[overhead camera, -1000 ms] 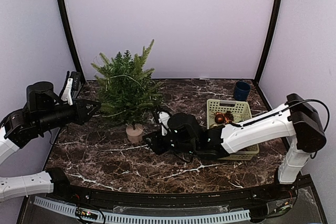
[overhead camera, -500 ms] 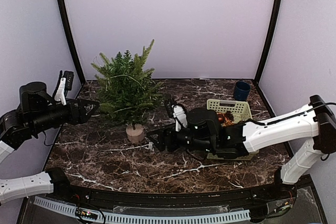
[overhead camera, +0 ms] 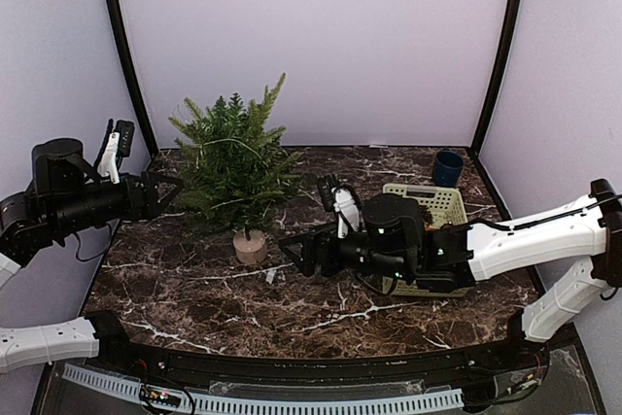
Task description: Decorate the small christmas tree
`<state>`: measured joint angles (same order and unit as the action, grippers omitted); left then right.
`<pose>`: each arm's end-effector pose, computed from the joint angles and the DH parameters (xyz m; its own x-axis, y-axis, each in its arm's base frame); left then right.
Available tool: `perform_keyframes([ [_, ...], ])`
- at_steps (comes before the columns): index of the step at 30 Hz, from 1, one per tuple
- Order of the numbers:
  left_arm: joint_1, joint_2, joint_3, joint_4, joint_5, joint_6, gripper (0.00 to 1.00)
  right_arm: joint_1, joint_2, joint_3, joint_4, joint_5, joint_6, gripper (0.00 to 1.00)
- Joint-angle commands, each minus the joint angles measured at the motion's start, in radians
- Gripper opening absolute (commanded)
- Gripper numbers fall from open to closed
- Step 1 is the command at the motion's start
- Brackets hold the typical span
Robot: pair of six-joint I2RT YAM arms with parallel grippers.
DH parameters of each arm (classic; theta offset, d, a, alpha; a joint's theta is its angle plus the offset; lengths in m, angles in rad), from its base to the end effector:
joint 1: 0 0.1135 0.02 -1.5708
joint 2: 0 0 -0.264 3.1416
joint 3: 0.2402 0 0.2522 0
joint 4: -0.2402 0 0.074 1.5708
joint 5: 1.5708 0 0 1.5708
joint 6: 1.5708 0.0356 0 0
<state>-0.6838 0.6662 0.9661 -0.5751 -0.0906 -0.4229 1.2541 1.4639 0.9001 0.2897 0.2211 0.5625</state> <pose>0.1060 -0.0822 0.3766 -0.4226 -0.1829 -0.8877 0.4257 0.8246 -0.3725 0.1119 0.3165 0.2664 -0.5307 0.0515 -0.8460 -0.6837 0.5639 0.4632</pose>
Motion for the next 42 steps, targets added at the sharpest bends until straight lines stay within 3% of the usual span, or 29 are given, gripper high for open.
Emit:
perform_keyframes([
  [1,-0.001,0.001,0.028,-0.036,-0.011,-0.023,0.84,0.005,-0.02,-0.003,-0.008,-0.065,-0.007,0.84],
  [9,-0.003,-0.011,0.02,-0.064,-0.011,-0.067,0.85,0.069,0.031,0.028,-0.048,-0.172,0.016,0.77],
  [18,-0.003,-0.04,-0.03,-0.074,0.023,-0.109,0.88,0.105,0.118,0.079,-0.031,-0.179,0.066,0.71],
  [23,-0.003,-0.023,-0.049,-0.056,0.055,-0.12,0.84,0.106,0.142,0.106,-0.007,-0.211,0.068,0.67],
  [33,-0.002,0.011,-0.066,-0.018,0.083,-0.122,0.7,0.107,0.205,0.168,-0.019,-0.216,0.058,0.4],
  [42,-0.001,0.02,-0.069,-0.014,0.055,-0.123,0.61,0.106,0.192,0.171,-0.036,-0.186,0.058,0.01],
])
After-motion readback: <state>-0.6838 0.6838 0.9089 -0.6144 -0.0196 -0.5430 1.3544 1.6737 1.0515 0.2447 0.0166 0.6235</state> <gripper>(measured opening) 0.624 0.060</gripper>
